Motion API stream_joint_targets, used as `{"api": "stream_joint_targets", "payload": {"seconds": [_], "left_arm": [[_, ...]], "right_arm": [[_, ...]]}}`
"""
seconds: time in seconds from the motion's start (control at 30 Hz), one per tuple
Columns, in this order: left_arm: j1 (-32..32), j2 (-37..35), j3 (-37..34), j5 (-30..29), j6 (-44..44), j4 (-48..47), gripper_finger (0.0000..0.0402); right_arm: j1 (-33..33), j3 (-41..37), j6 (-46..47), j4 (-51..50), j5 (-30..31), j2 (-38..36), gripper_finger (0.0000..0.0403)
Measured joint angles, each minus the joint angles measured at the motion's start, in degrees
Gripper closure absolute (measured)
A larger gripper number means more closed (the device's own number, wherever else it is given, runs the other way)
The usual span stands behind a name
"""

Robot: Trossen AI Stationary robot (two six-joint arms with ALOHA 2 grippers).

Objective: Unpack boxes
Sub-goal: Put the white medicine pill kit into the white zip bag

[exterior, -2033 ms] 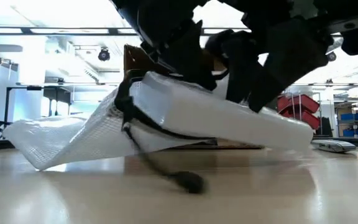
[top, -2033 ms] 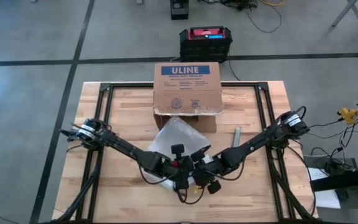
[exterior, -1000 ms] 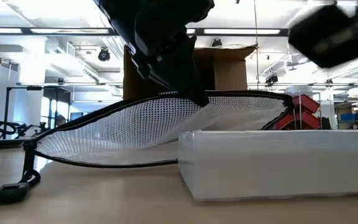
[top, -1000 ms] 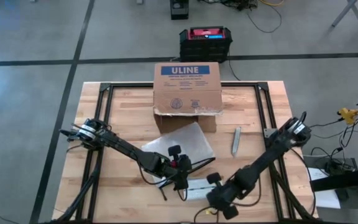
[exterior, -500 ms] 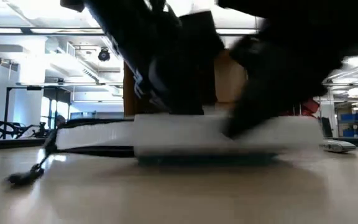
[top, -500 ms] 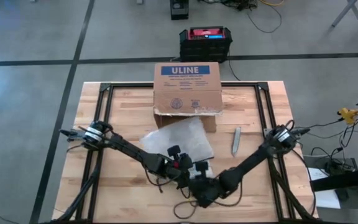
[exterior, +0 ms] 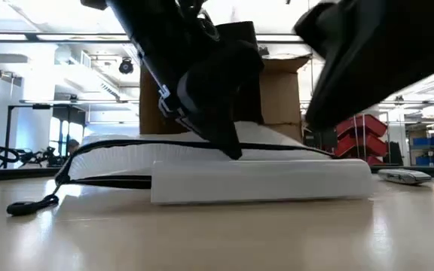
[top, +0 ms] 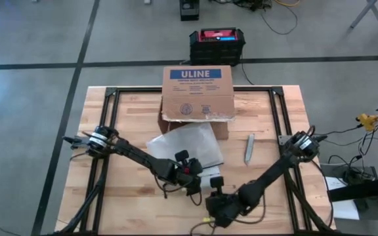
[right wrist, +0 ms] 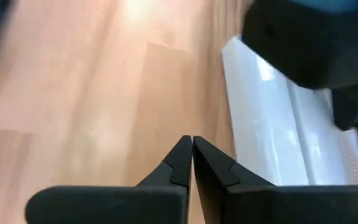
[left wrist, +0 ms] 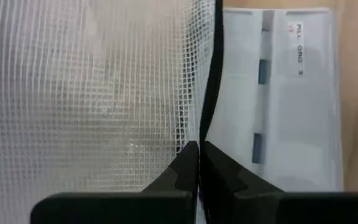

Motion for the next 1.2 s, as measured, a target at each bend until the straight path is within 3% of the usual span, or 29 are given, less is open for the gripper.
{"api": "stream_joint_targets", "payload": {"seconds": [0.33,0.6,0.8,1.03,1.2], "left_arm": [[0.5,-0.2,5.6,0.2,-0.1,-5.2,0.0401],[0.8,-0.1,5.8,0.1,-1.3,-10.3,0.0401],[0.8,0.0,4.5,-1.5,-3.0,-15.9,0.0401],[0.6,0.0,2.1,-1.7,-3.8,-14.4,0.0401],[0.6,0.0,2.1,-1.6,-3.9,-16.8,0.0401]], "right_arm": [[0.9,-2.0,6.7,-2.1,3.2,3.0,0.0403],[-1.1,-2.0,5.7,5.6,4.4,7.1,0.0403],[-0.1,-1.9,-0.2,5.3,6.3,3.6,0.0403],[-2.6,-1.9,-10.9,3.1,-1.8,-1.2,0.0397],[-7.1,-1.8,-16.9,3.1,-10.2,-2.3,0.0343]]}}
